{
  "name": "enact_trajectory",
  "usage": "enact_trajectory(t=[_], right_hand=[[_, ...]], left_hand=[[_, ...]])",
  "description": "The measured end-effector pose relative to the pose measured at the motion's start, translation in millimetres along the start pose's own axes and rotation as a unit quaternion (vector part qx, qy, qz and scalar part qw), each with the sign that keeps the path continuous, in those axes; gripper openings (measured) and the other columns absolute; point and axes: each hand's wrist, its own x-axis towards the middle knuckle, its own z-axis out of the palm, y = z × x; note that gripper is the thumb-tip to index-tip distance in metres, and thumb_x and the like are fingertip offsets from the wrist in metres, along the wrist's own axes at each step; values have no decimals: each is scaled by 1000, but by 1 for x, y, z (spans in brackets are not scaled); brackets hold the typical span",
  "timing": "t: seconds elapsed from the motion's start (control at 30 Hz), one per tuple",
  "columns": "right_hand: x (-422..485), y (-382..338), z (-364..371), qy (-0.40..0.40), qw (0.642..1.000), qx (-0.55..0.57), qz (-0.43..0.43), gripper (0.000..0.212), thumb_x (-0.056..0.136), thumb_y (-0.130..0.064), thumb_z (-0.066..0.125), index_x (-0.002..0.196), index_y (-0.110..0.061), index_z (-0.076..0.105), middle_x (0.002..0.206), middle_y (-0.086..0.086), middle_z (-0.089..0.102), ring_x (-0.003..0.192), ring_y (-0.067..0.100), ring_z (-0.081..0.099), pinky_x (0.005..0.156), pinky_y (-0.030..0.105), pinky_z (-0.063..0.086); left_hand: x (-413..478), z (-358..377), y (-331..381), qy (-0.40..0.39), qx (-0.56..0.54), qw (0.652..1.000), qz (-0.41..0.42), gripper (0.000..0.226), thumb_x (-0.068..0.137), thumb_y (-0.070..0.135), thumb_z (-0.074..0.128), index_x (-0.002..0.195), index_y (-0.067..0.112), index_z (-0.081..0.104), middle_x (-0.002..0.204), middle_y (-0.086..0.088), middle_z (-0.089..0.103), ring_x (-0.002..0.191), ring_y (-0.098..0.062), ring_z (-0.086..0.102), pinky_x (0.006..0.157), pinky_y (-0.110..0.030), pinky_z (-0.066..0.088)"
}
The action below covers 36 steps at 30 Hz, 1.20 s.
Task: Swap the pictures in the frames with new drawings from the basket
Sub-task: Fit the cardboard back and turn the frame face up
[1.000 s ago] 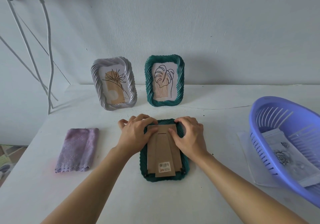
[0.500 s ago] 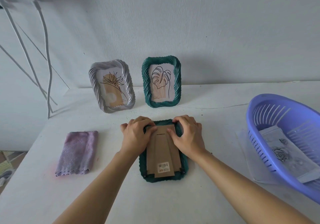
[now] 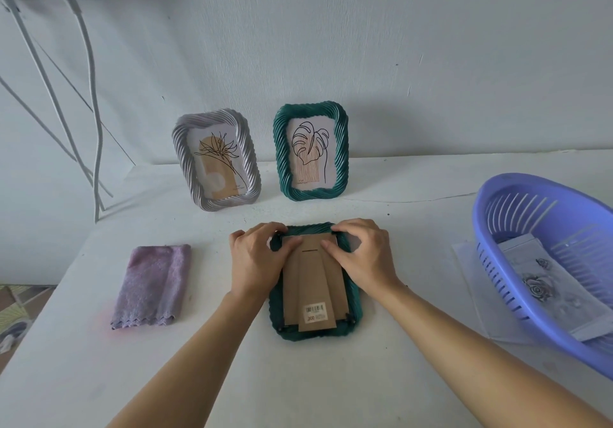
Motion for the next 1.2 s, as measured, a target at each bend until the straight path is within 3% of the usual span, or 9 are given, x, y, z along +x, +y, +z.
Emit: enact_trajectory(t=[0.13, 0.27, 0.33, 0.5, 0.7, 1.0, 1.2], right_hand=[[0, 1, 1, 1, 1000, -5, 0, 31, 72, -45, 78, 94, -22, 78, 98, -9, 73, 97, 9, 65, 86, 46, 53], [0, 0, 1, 0, 1000, -17, 1, 31, 73, -48, 75, 93, -24, 77, 98, -11, 73, 98, 10, 65, 86, 47, 52], [0, -2, 0, -2, 1000, -22, -3, 32, 74, -50, 73, 93, -24, 77, 97, -11, 72, 97, 9, 65, 85, 46, 52], [-1, -2, -1, -1, 1000, -30, -7, 32, 75, -49, 74, 92, -22, 77, 97, -10, 73, 95, 9, 65, 85, 45, 53], [-1, -2, -1, 2, 999, -32, -11, 33, 75, -48, 76, 93, -21, 78, 97, -8, 73, 95, 10, 65, 84, 44, 53], [0, -5, -2, 1, 999, -36, -8, 29, 75, -44, 79, 93, -22, 77, 95, -10, 73, 93, 8, 64, 84, 42, 53], [-2, -10, -4, -6, 999, -48, -9, 27, 77, -39, 80, 98, -24, 74, 98, -13, 71, 97, 8, 62, 88, 44, 51]], left_hand=[[-4, 1, 0, 22, -18, 999, -22, 33, 77, 50, 80, 92, 20, 76, 94, 10, 75, 84, 6, 53, 94, -38, 41], [2, 1, -4, -12, -59, 998, -33, 30, 75, 50, 81, 88, 24, 71, 88, 14, 68, 83, -4, 63, 86, -46, 51], [7, 0, -3, -33, -70, 996, -55, 26, 74, 47, 83, 83, 27, 70, 88, 13, 63, 82, 2, 59, 85, -39, 52], [7, 0, -4, -52, -80, 993, -73, 23, 72, 42, 85, 78, 25, 72, 90, 8, 62, 84, 3, 57, 73, -5, 39], [2, 0, -3, -28, -92, 993, -66, 24, 72, 39, 86, 79, 20, 75, 87, 9, 64, 84, 3, 58, 74, 0, 37], [4, 2, -5, -34, -83, 994, -66, 24, 73, 43, 84, 78, 23, 73, 87, 8, 62, 81, 2, 57, 71, -6, 39], [1, -2, -1, -37, -22, 999, -19, 22, 80, 45, 77, 85, 25, 70, 89, 8, 60, 78, -8, 58, 82, -44, 48]])
